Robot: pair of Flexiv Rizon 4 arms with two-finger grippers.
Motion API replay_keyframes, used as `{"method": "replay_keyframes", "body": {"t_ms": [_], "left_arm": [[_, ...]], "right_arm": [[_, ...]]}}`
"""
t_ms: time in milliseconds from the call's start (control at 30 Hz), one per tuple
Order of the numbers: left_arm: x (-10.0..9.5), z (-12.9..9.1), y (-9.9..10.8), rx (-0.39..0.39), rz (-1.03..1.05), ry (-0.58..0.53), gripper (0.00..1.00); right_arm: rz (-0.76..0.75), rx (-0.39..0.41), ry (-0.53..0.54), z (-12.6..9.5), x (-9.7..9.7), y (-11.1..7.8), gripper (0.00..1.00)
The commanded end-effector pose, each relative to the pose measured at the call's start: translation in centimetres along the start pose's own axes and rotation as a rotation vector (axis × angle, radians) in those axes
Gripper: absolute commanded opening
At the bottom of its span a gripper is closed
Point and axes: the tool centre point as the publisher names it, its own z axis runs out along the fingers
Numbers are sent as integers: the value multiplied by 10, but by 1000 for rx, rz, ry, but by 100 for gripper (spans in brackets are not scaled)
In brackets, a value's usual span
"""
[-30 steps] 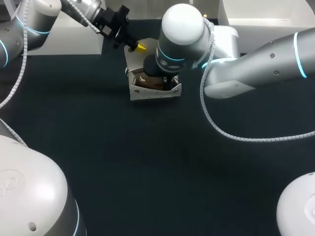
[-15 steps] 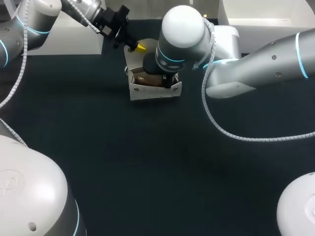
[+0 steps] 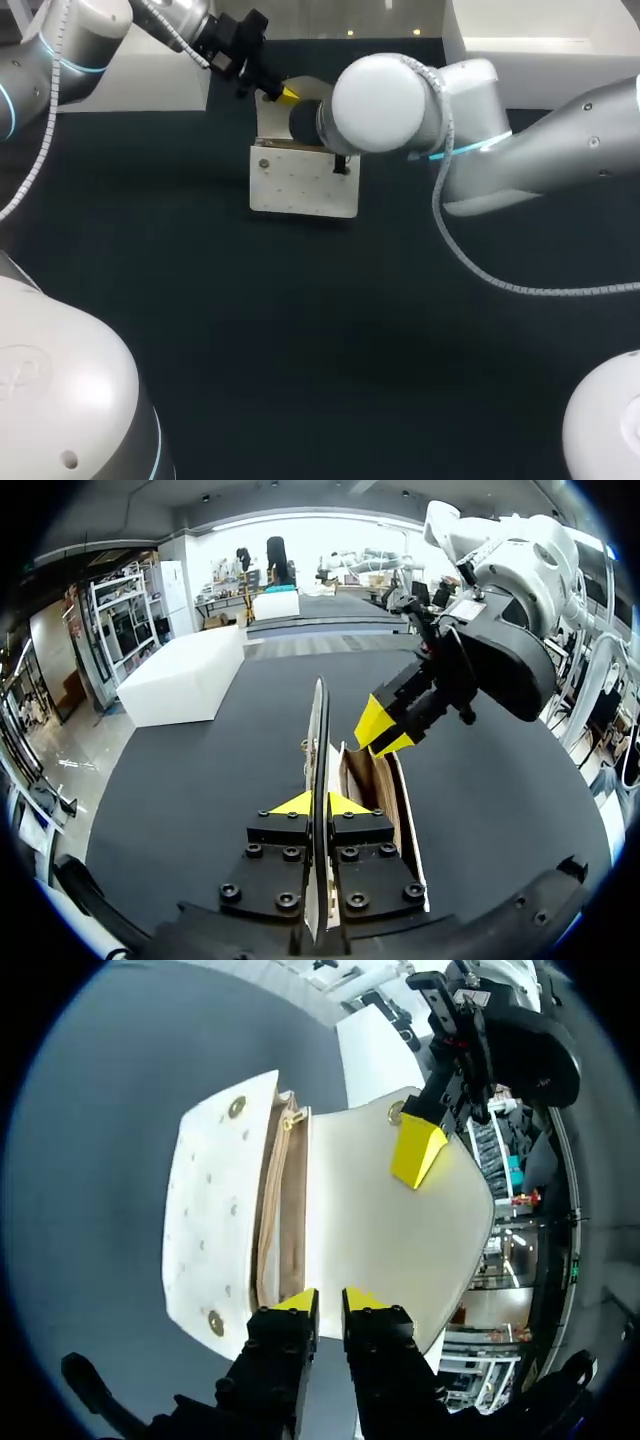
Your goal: Pick up the bag, open it, inspect its contents, close it, and place it on the opposite side
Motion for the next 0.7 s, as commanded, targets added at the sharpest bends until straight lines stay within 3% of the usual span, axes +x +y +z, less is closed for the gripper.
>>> {"method": "replay_keyframes", "body": {"t_ms": [33, 333, 500, 700], "left_arm": [[-4, 10, 4, -11, 1, -56, 0], [-25, 21, 26, -16, 29, -163, 0], [-30, 26, 36, -4, 91, -233, 0], [-33, 36, 47, -38, 170, -293, 0]], "right_arm": [[7, 6, -90, -24, 6, -4, 10], [11, 13, -121, -38, 18, -4, 7], [24, 8, -123, -36, 31, -7, 0], [44, -4, -108, -32, 48, -7, 0]]}}
